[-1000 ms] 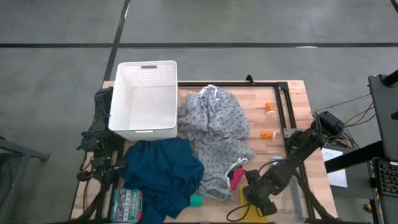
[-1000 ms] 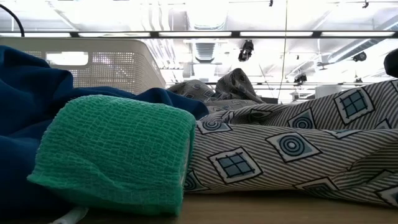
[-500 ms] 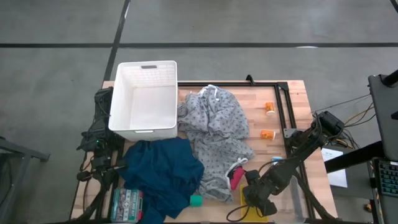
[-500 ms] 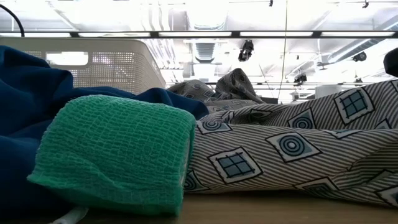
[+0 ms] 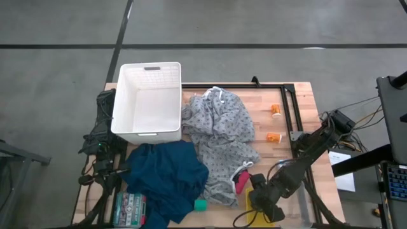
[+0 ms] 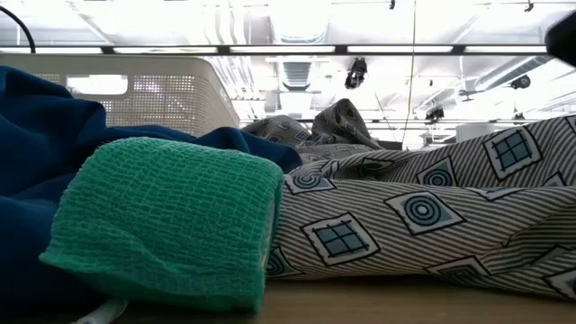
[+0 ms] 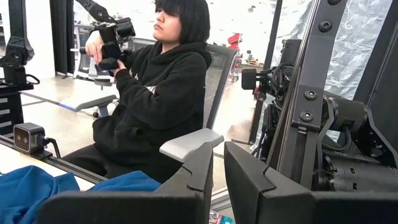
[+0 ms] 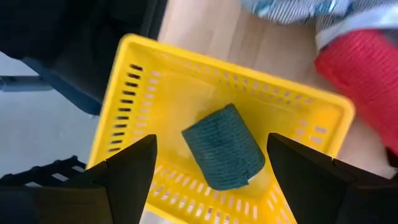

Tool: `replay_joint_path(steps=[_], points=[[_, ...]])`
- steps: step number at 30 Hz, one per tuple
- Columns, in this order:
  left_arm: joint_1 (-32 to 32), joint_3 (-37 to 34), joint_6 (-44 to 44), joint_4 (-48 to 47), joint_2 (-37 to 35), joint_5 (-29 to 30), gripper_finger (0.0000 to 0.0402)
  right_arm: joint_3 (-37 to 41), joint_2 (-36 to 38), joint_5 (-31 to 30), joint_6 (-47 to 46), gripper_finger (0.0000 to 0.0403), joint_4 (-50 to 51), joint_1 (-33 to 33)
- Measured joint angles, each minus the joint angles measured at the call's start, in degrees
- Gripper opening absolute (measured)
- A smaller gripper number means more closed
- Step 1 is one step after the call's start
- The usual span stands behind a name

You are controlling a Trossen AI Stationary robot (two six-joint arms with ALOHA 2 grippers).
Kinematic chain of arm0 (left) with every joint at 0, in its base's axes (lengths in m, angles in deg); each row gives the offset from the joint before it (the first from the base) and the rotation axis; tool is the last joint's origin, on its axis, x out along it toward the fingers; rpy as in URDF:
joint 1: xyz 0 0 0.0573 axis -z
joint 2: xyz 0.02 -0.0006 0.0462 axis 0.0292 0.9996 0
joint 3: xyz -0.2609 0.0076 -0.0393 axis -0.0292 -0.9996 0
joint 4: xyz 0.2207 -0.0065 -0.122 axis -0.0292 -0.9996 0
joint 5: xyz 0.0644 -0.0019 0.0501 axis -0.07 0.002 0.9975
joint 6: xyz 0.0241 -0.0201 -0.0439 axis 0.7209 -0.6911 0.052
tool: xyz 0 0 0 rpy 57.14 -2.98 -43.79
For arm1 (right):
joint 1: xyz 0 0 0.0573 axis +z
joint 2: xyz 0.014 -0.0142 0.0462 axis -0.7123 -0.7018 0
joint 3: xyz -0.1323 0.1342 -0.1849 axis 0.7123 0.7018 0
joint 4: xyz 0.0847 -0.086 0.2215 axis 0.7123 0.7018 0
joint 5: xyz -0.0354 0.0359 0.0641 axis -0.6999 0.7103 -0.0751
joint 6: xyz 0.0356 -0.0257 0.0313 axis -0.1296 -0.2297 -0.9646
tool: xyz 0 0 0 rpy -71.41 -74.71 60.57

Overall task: Pick & Place Medicine items
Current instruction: Put the pink bandage into the yellow bin

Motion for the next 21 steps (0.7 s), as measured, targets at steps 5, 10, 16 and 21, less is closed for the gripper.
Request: replay_joint_path(steps=[5,10,16,21], points=[[0.01,0.01,0.0,0.0,0.0,-0.01,0.0047,-0.83,2.0,-1.69,3.16,0.0298,2.37,0.0],[0.0,-0.02,0.0,0.0,0.02,0.0,0.0047,-0.93,4.2,-9.4,8.69,0.0298,5.1,-0.02],[0.0,-0.01,0.0,0.02,0.02,0.0,0.0047,-0.64,5.12,-18.44,17.07,0.0293,5.75,-0.08],[0.02,0.01,0.0,0.0,0.02,-0.02,0.0047,-0.53,5.08,-21.23,21.74,0.0299,5.82,-0.9]])
